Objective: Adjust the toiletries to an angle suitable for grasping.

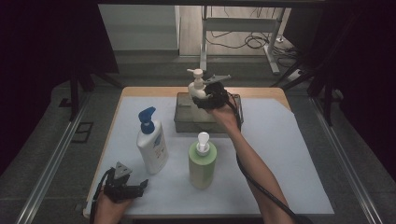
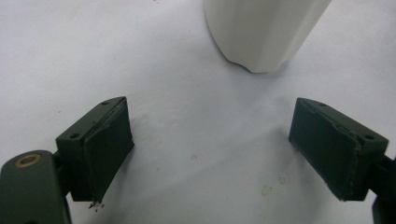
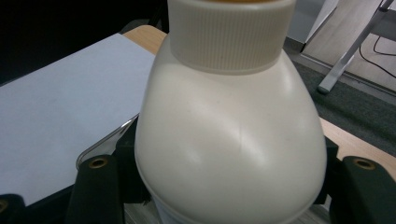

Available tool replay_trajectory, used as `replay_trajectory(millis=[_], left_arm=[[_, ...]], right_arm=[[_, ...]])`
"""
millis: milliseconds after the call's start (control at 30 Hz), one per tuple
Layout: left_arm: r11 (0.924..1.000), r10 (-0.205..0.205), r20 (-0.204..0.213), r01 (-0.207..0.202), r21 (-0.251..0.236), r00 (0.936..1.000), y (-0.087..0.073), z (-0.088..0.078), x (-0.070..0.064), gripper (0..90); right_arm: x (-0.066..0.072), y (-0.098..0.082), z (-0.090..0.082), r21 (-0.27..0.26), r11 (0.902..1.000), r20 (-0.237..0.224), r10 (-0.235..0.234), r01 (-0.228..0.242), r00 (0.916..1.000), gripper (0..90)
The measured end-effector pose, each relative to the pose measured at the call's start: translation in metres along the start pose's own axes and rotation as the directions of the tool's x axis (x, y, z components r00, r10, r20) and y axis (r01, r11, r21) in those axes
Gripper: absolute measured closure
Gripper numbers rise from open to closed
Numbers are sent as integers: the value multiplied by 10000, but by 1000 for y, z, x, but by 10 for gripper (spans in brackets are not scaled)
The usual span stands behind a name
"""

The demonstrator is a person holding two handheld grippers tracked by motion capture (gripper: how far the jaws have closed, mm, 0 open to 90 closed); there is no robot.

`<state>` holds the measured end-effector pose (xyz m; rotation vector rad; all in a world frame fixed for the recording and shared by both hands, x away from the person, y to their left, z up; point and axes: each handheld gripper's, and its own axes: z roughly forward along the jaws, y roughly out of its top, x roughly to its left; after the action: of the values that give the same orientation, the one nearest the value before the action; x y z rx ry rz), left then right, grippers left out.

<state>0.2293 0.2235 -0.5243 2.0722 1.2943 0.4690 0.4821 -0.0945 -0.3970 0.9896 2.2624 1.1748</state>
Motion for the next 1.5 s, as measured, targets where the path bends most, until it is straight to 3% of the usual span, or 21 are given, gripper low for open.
replay_trajectory(millis=[667, 1133, 1500], left_arm=[[10000, 4, -7, -4, -5, 10000, 0, 0, 0, 127], [10000, 8, -6, -8, -8, 10000, 0, 0, 0, 127], [10000, 7, -5, -7, -7, 10000, 0, 0, 0, 127]], right_arm=[[-5, -14, -5, 181, 9995, -141, 255, -253, 9996, 356], [-5, -18, -8, 264, 9996, -372, -108, 117, 9992, 311], [-3, -26, -15, 307, 9987, -290, -408, 417, 9987, 284]])
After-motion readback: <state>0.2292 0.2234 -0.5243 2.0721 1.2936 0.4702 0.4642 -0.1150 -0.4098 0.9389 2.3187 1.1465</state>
